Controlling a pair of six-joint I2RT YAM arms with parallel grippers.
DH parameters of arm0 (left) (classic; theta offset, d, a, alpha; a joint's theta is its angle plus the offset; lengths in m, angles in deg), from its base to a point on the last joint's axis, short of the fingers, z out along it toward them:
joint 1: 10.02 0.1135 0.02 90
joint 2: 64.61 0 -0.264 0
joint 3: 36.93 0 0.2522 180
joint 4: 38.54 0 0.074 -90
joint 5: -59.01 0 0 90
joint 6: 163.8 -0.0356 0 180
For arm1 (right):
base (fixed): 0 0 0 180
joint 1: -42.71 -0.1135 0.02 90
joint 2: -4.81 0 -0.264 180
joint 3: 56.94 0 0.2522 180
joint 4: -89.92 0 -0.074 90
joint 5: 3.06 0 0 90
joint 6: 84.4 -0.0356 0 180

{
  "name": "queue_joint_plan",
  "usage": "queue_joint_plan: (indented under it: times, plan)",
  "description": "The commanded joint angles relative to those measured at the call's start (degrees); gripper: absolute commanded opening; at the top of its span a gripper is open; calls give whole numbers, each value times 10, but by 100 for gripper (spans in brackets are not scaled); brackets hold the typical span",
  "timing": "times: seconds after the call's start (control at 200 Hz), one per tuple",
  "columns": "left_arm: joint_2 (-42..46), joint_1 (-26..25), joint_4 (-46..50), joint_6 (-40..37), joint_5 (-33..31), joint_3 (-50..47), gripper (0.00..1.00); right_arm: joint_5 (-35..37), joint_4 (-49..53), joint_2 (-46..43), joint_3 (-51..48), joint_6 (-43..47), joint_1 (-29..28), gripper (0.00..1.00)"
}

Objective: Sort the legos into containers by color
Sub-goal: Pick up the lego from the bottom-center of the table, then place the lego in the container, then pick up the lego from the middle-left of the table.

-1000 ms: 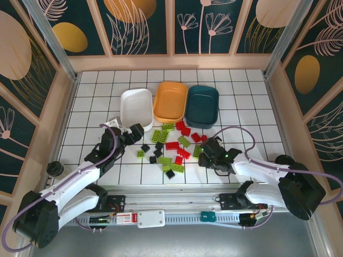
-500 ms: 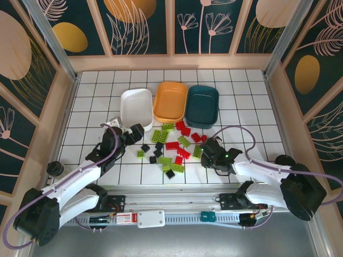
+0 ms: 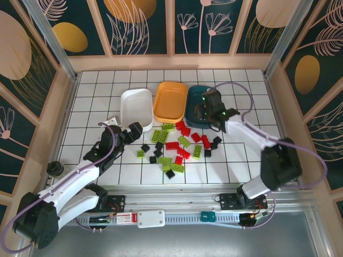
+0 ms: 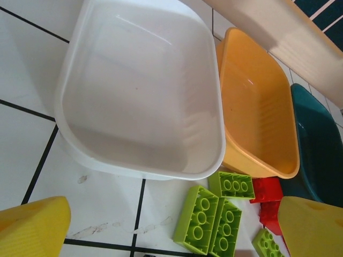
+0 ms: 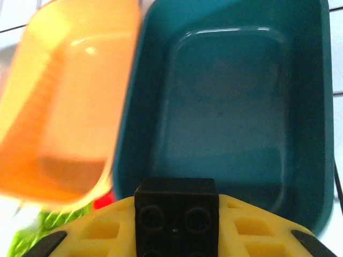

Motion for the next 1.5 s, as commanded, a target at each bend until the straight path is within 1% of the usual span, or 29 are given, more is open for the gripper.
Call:
queue_joint_plan:
  times: [0.0, 0.04, 0.07, 0.09, 0.135, 0.165, 0.195, 0.25, 0.345, 0.445, 0.536, 0.606, 0.626, 0.701, 0.741, 0.826, 0.951, 1.131, 1.241, 1.381, 1.491]
  plan:
    - [10, -3, 37, 12, 14, 9, 99, -22, -28, 86, 62, 39, 23, 24]
    - [14, -3, 40, 13, 19, 6, 99, -31, -28, 114, 83, 38, 32, 27]
    - [17, -2, 45, 12, 23, 6, 99, -36, -27, 133, 98, 38, 36, 33]
    - [17, -2, 51, 9, 26, 6, 99, -36, -26, 143, 106, 37, 38, 39]
    - [13, -3, 73, -4, 28, 16, 99, -35, -23, 162, 124, 35, 41, 57]
    - [6, -3, 88, -14, 29, 24, 99, -34, -21, 168, 133, 35, 42, 65]
    - [-2, -2, 101, -26, 31, 31, 99, -34, -20, 170, 137, 35, 42, 69]
    - [-16, -3, 116, -41, 41, 37, 98, -38, -22, 162, 136, 32, 42, 72]
    - [-30, -2, 114, -48, 66, 26, 93, -48, -36, 127, 108, 26, 36, 73]
    - [-35, -10, 102, -35, 90, -3, 88, -45, -48, 81, 60, 21, 22, 73]
    - [-46, -37, 115, -32, 75, -14, 80, -38, -56, 44, 11, 16, 9, 74]
    - [-60, -62, 127, -30, 55, -17, 80, -37, -63, 19, -27, 10, 2, 74]
    - [-63, -65, 128, -29, 54, -20, 80, -38, -66, 11, -37, 8, 2, 74]
    - [-78, -71, 127, -28, 51, -27, 72, -42, -74, -12, -67, 0, -1, 74]
    - [-85, -74, 126, -30, 48, -27, 70, -42, -76, -21, -80, -2, -1, 74]
    - [-98, -92, 111, -36, 50, -28, 72, -40, -78, -37, -95, -5, -2, 73]
    - [-141, -112, 110, -44, 30, -12, 73, -37, -75, -54, -104, -6, -1, 73]
    - [-189, -117, 82, -46, 14, -10, 71, -34, -72, -73, -113, -4, -1, 73]
    - [-206, -117, 60, -48, 15, -5, 67, -35, -74, -79, -121, -6, -1, 73]
    - [-217, -118, 52, -51, 20, 1, 55, -33, -73, -87, -133, -7, -1, 74]
    - [-199, -119, 61, -48, 23, -3, 45, -31, -74, -95, -143, -6, 0, 73]
